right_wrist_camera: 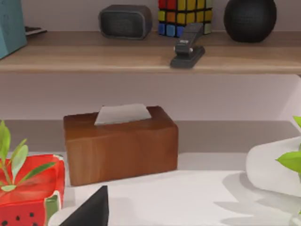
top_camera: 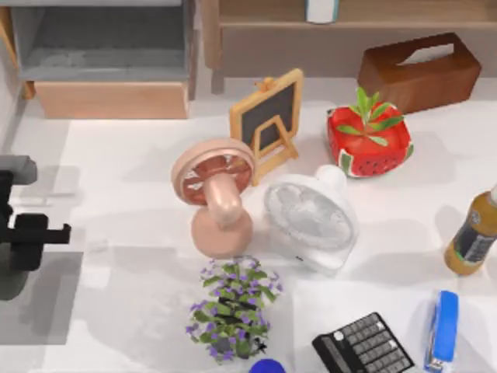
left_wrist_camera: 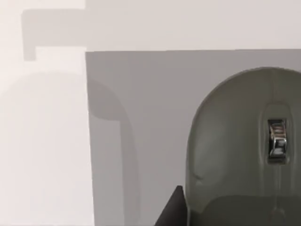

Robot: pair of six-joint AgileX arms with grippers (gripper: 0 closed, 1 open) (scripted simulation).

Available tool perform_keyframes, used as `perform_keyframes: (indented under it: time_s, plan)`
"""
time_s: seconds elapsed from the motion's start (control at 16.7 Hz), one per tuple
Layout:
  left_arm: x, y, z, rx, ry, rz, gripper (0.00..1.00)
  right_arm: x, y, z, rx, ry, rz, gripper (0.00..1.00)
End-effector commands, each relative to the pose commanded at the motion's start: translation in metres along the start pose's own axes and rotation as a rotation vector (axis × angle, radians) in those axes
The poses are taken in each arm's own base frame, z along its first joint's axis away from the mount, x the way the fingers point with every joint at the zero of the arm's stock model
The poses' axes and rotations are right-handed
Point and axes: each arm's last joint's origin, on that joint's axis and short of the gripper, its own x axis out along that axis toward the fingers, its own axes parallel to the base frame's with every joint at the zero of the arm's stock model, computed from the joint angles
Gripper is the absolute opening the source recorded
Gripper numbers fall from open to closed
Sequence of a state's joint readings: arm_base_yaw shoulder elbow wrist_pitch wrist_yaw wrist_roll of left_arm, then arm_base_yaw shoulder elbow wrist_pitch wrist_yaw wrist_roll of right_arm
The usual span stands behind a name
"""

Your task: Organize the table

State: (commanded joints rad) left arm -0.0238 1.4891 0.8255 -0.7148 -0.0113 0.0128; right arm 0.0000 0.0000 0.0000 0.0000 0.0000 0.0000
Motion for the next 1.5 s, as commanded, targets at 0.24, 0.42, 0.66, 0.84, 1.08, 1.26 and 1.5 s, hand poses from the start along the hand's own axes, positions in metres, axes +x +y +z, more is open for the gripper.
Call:
perform_keyframes:
  time_s: [0.24, 0.42, 0.66, 0.84, 1.08, 1.26, 1.5]
  plan:
    - [-0.006, 0.000, 0.004, 0.000, -0.040, 0.001, 0.00, 0.000, 0.000, 0.000, 0.000, 0.000, 0.000, 1.00]
    - [-0.009, 0.000, 0.006, 0.000, -0.061, 0.002, 0.00, 0.000, 0.000, 0.000, 0.000, 0.000, 0.000, 1.00]
    - [-0.008, 0.000, 0.007, 0.000, -0.069, 0.001, 0.00, 0.000, 0.000, 0.000, 0.000, 0.000, 0.000, 1.00]
    - [-0.003, 0.000, 0.006, 0.000, -0.051, 0.001, 0.00, 0.000, 0.000, 0.000, 0.000, 0.000, 0.000, 1.00]
    - [0.010, -0.001, -0.002, 0.002, 0.014, -0.001, 0.00, 0.000, 0.000, 0.000, 0.000, 0.000, 0.000, 1.00]
    - [0.024, -0.001, -0.011, 0.003, 0.088, -0.003, 0.00, 0.000, 0.000, 0.000, 0.000, 0.000, 0.000, 1.00]
    - [0.024, -0.001, -0.011, 0.003, 0.088, -0.003, 0.00, 0.000, 0.000, 0.000, 0.000, 0.000, 0.000, 1.00]
